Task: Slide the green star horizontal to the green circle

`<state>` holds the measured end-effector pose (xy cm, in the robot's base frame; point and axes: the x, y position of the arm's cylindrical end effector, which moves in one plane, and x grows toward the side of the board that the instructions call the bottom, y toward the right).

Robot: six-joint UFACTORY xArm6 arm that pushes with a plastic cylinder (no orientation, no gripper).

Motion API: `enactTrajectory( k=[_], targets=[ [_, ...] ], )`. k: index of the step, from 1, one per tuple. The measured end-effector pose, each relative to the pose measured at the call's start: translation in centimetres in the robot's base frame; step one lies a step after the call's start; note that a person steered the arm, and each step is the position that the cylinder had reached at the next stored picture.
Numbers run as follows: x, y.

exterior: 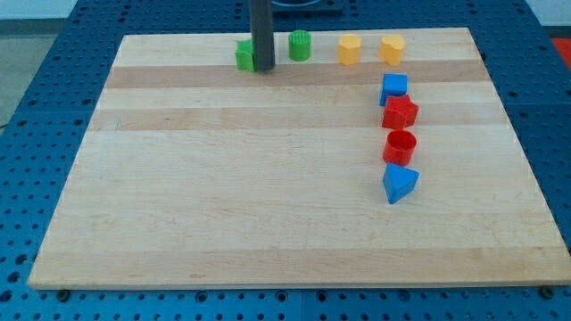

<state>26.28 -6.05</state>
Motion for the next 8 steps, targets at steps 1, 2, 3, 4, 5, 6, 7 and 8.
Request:
enactTrajectory(
  k=[1, 2, 3, 4, 5, 6, 7, 8],
  targets=[
    [0.0, -1.0],
    [3.6, -0.9],
    [2.9, -2.6],
    [1.8, -4.1],
    [1.7, -4.3],
    [0.8, -4.3],
    [0.6, -3.6],
    [1.4, -2.7]
  ],
)
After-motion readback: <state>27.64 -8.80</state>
